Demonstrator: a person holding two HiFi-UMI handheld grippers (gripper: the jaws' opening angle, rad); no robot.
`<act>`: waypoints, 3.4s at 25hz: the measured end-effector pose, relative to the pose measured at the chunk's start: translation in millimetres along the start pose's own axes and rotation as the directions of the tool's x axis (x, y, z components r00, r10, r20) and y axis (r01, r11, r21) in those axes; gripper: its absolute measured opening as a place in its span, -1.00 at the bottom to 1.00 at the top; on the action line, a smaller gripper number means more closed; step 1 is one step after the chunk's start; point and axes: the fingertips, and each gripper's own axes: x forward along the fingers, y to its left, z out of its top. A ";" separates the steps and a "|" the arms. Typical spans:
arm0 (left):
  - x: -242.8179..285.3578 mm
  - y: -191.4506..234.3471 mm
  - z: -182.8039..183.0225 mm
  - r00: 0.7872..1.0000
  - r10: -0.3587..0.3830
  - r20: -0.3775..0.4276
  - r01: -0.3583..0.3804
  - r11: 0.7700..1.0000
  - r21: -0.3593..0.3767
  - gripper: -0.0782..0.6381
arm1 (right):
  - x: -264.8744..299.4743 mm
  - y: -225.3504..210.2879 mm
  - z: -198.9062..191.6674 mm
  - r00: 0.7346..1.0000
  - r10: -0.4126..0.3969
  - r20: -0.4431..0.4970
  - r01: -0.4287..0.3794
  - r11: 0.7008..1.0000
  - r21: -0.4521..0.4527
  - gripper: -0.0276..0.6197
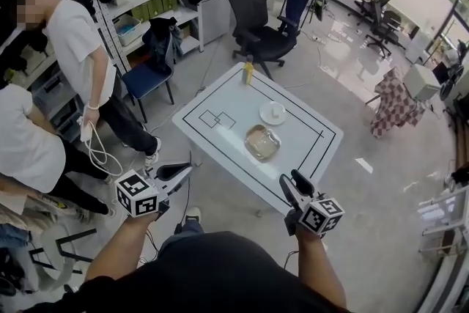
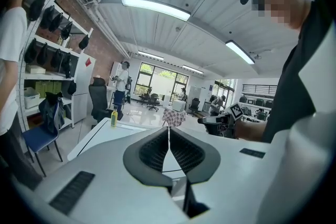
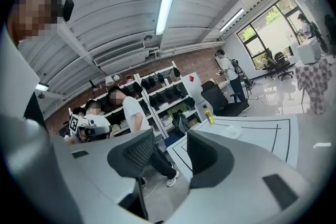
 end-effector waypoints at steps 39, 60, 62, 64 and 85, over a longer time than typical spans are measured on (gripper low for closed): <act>110.2 233.4 91.3 0.952 -0.305 -0.021 0.305 0.952 0.026 -0.71 | 166.7 -14.1 37.3 0.953 -0.298 0.043 0.296 0.953 0.063 -0.26; 121.2 293.1 88.3 0.911 -0.405 -0.082 0.410 0.911 0.053 -0.71 | 200.8 -29.7 19.9 0.902 -0.419 0.101 0.395 0.898 0.194 -0.26; 129.5 297.6 89.3 0.914 -0.396 -0.081 0.401 0.915 0.047 -0.71 | 204.9 -37.9 18.9 0.906 -0.412 0.099 0.386 0.899 0.207 -0.27; 137.8 302.0 91.9 0.921 -0.382 -0.078 0.385 0.922 0.035 -0.71 | 211.9 -46.9 20.4 0.913 -0.396 0.093 0.370 0.904 0.215 -0.27; 292.0 298.8 103.6 0.938 -0.317 -0.141 0.323 0.946 0.022 -0.71 | 253.8 -224.5 81.5 0.960 -0.279 0.035 0.265 0.938 0.224 -0.28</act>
